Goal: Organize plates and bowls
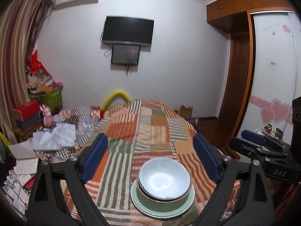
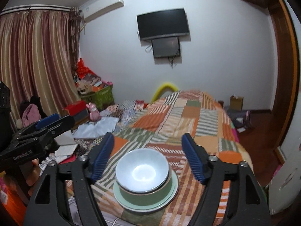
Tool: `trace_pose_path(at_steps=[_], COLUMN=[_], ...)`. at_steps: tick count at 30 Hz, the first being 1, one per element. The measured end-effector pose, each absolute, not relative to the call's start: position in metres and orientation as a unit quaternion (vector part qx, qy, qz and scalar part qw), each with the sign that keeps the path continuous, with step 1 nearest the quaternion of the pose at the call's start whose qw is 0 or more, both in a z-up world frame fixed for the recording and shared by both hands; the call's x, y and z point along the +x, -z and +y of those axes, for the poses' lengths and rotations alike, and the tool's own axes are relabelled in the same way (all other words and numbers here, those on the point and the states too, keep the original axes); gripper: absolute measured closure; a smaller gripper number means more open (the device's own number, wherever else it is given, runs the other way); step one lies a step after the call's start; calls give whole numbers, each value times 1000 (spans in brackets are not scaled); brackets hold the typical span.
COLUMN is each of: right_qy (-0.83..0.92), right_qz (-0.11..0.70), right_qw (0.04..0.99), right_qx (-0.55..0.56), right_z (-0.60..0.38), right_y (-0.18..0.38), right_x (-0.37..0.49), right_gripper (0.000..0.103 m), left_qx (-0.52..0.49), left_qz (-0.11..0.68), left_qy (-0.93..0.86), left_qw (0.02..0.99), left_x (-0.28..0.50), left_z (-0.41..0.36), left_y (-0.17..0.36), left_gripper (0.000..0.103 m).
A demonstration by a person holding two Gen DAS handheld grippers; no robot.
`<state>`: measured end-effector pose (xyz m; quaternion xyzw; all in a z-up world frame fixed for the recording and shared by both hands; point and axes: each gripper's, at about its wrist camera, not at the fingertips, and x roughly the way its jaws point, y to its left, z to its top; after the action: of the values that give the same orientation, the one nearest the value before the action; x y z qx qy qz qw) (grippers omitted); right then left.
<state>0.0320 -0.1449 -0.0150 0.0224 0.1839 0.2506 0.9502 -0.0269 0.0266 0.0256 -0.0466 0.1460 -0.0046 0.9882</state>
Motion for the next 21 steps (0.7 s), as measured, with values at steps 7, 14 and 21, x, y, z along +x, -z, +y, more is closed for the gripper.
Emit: trace_pose_path(at_steps=[7, 14, 21], right_qy=[-242, -224, -213], right_qz=[160, 142, 141], right_qw=[957, 964, 967], right_qx=[11, 11, 6], right_z=[-143, -146, -145], right_y=[7, 8, 10], right_x=[20, 12, 8], right_gripper=[13, 0, 0], left_qx=[-44, -39, -42], left_qz=[117, 114, 116], left_qy=[-2, 4, 9], left_qw=[992, 993, 992], left_x=[-39, -46, -48], left_z=[27, 21, 20], left_y=[-33, -30, -27], left_gripper=[0, 0, 0])
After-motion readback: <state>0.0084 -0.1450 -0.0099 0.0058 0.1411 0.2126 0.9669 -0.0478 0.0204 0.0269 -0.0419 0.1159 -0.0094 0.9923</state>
